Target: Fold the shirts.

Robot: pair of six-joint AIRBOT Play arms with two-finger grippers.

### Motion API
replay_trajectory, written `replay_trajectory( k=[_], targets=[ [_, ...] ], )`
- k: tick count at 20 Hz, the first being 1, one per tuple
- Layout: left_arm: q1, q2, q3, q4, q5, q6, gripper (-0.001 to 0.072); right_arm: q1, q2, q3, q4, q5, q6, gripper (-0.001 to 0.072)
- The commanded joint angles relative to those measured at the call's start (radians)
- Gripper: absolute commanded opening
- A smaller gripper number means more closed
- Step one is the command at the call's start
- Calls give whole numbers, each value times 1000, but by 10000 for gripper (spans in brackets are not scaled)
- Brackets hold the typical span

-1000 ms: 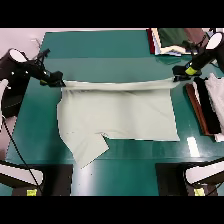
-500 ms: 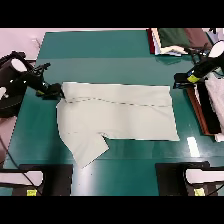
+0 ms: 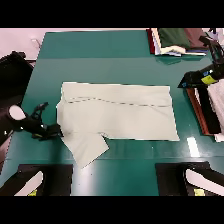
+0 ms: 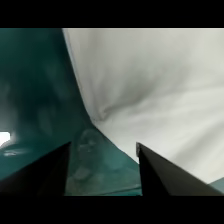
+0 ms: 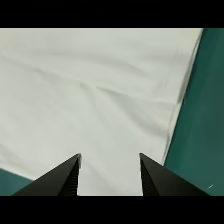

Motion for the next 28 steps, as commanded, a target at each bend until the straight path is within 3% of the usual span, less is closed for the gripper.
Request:
replay_trajectory(
  k=[1,7,9,10,13,15,18,20,23,25,27,28],
  targets=[
    [0,65,-149,-130,79,12,482,-8,86,-118,39,-29,-2,442],
    [0,65,-188,-273,181,48,476,-35,179,-250,40,-52,-2,441],
    [0,65,-182,-292,175,67,106,-101,205,-324,38,-37,-2,440],
    [0,66,-170,-290,162,78,25,-151,223,-379,36,-32,-4,440],
    [0,66,-115,-279,113,100,23,-326,261,-570,-19,-15,-19,458],
    [0,66,-80,-280,98,117,23,-451,251,-703,-45,-10,-18,562],
    [0,66,-57,-279,78,127,23,-556,180,-863,19,-53,-45,548],
    [0,66,-57,-279,68,127,23,-558,134,-919,120,-129,-65,481],
    [0,66,-57,-279,70,126,23,-509,77,-936,250,-231,-79,469],
    [0,66,-57,-279,66,126,23,-449,55,-936,280,-278,-80,331],
    [0,76,-48,-267,28,130,21,-376,54,-935,263,-280,-86,85],
    [0,106,-44,-243,5,127,21,-351,69,-930,247,-268,-87,21]
  ],
)
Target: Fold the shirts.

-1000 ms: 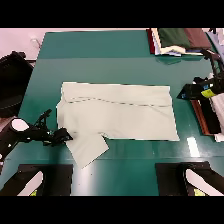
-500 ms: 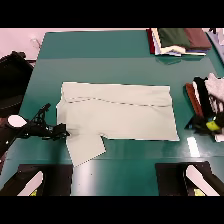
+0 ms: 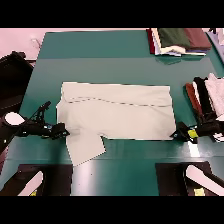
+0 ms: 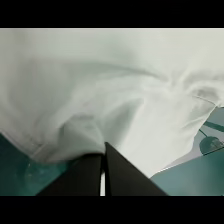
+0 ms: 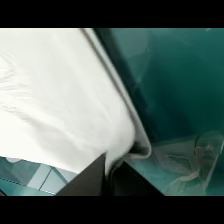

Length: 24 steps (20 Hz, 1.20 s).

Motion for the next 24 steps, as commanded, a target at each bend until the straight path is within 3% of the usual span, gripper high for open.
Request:
replay_trajectory(
  k=[1,4,8,12,17,21,24],
  targets=[
    [0,81,9,72,-68,-11,21,92,23,10,-23,-12,-9,21],
    [0,261,9,204,-210,-99,21,147,153,93,-208,98,52,21],
    [0,399,13,151,-378,-140,22,182,334,190,-359,229,100,20],
    [0,317,74,131,-233,-102,22,255,325,290,-363,208,110,20],
    [0,-32,291,138,2,1,23,384,38,498,-354,99,140,20],
    [0,-294,476,163,57,14,24,407,-195,678,-346,86,148,20],
    [0,-393,529,162,88,18,25,407,-305,777,-327,86,147,22]
  ],
)
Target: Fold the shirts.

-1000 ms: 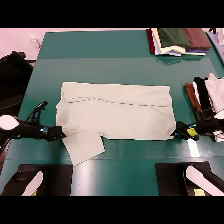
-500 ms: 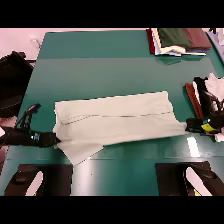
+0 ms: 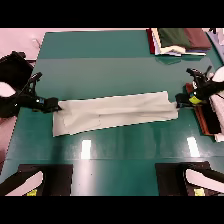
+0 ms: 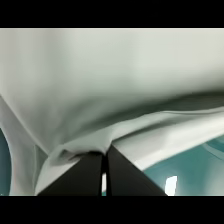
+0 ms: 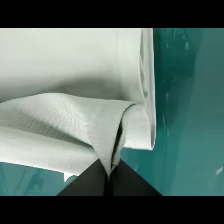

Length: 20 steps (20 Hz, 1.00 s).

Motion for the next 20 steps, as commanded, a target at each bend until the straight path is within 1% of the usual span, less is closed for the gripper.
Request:
replay_trajectory(
  k=[1,2,3,4,5,6,7,8,9,10,12,13,16,18,20],
  targets=[
    [1,-122,73,10,70,13,30,8,-137,126,13,-10,3,23],
    [1,-124,75,14,87,13,268,8,-157,149,14,-12,3,71],
    [1,-123,79,12,101,10,473,8,-174,174,13,-22,3,210],
    [1,-123,91,11,100,9,479,7,-185,194,12,-35,0,272],
    [1,-122,107,11,87,8,479,2,-192,207,19,-42,-21,279],
    [1,-122,127,2,63,8,478,-13,-190,206,46,-42,-46,335],
    [1,-122,147,-8,34,8,461,-38,-190,202,93,-29,-75,338],
    [1,-122,160,-32,13,14,214,-70,-190,190,140,-19,-99,339],
    [1,-121,163,-63,6,21,30,-113,-190,173,188,-5,-127,350],
    [1,-121,163,-97,5,21,25,-157,-190,153,224,4,-144,414],
    [-17,-121,163,-166,14,21,24,-257,-190,97,296,11,-170,511],
    [-46,-121,163,-167,27,21,24,-311,-191,59,329,11,-183,552],
    [-194,-132,163,-164,124,11,24,-407,-196,-58,386,-23,-248,555],
    [-299,-161,163,-165,202,-27,23,-417,-230,-100,448,-28,-293,555],
    [-380,-204,163,-165,242,-51,24,-383,-283,-112,501,-32,-330,554]
  ],
)
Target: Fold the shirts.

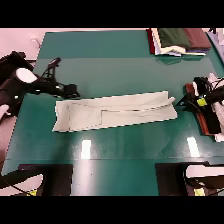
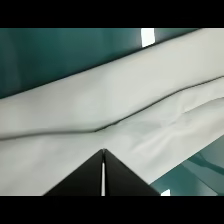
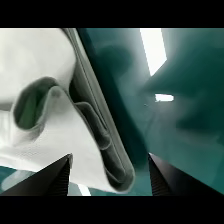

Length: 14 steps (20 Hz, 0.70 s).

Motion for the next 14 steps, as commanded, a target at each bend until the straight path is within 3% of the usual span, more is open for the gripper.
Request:
replay_trajectory(
  k=[1,4,5,8,9,14],
  targets=[
    [-146,-63,4,-12,96,-49,24,23,-69,-43,117,-24,-81,555],
    [-224,-141,33,-16,129,-60,23,96,-121,-22,155,-81,-85,549],
    [-241,-170,55,-16,128,-72,23,117,-131,-6,151,-85,-86,490],
    [-287,-262,135,-16,137,-82,23,168,-133,49,153,-100,-89,105],
    [-300,-292,166,-16,138,-85,23,177,-125,73,153,-83,-89,34],
    [-332,-415,273,-24,147,-105,23,242,57,237,157,2,-35,19]
  ],
)
